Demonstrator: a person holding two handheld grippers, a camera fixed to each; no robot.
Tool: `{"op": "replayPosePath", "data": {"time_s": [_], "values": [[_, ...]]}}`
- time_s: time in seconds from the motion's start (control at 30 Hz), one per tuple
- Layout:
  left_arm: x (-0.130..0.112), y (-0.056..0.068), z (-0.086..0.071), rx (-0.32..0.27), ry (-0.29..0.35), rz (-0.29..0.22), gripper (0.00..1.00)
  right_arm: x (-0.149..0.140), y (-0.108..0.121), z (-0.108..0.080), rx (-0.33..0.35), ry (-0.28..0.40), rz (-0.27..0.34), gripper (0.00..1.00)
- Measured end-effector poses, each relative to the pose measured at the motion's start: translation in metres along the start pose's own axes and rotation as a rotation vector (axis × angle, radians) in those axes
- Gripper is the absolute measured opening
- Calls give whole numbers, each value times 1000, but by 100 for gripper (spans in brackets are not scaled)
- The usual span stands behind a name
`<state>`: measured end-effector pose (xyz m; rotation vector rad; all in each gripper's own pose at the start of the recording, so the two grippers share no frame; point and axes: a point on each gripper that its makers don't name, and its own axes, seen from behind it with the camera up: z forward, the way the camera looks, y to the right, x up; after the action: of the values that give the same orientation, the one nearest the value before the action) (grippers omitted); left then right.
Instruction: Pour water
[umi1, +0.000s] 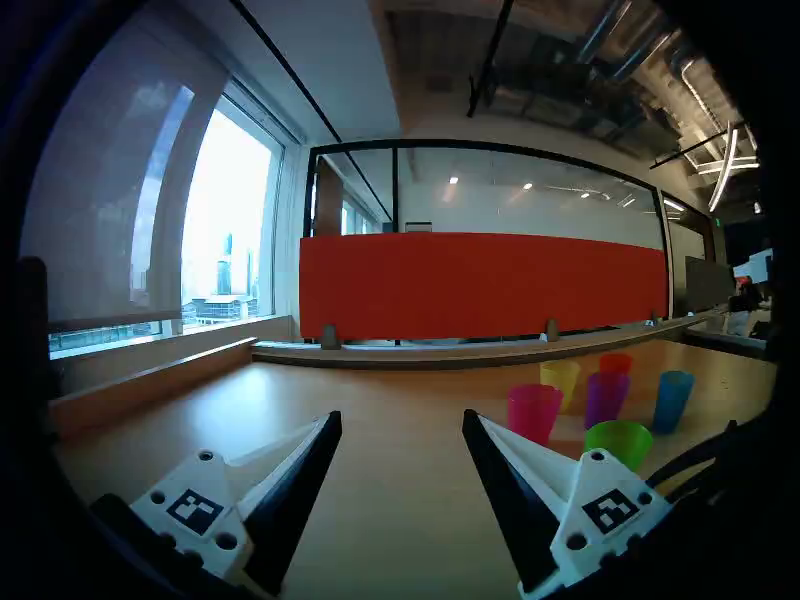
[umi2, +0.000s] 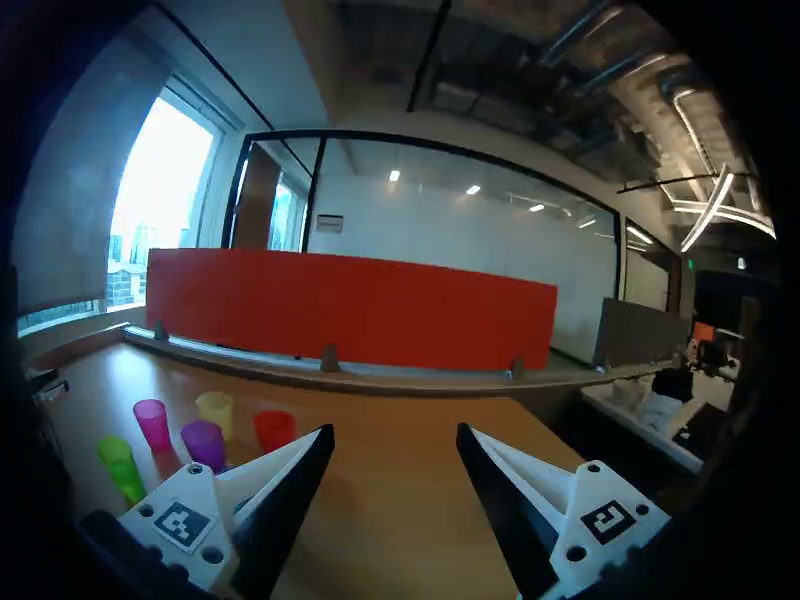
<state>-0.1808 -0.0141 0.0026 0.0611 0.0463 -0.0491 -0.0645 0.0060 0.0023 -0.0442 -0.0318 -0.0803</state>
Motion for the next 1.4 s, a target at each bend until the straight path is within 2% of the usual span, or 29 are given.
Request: {"op": "replayPosePath", "data": {"time_s": [0.27, 0.47, 0.67, 0.97, 1.4], "values": [[-1, 1, 0, 0, 0, 0, 90, 1, -15, 8, 33, 65, 63, 94], [-1, 2, 0, 0, 0, 0, 90, -19, -19, 10, 50, 75, 116, 95], [0, 2, 0, 0, 0, 0, 90, -38, -18, 13, 55, 93, 102, 95], [0, 2, 0, 0, 0, 0, 90, -64, -20, 19, 57, 75, 145, 96], [0, 2, 0, 0, 0, 0, 89, -92, -26, 25, 65, 66, 148, 99]]}}
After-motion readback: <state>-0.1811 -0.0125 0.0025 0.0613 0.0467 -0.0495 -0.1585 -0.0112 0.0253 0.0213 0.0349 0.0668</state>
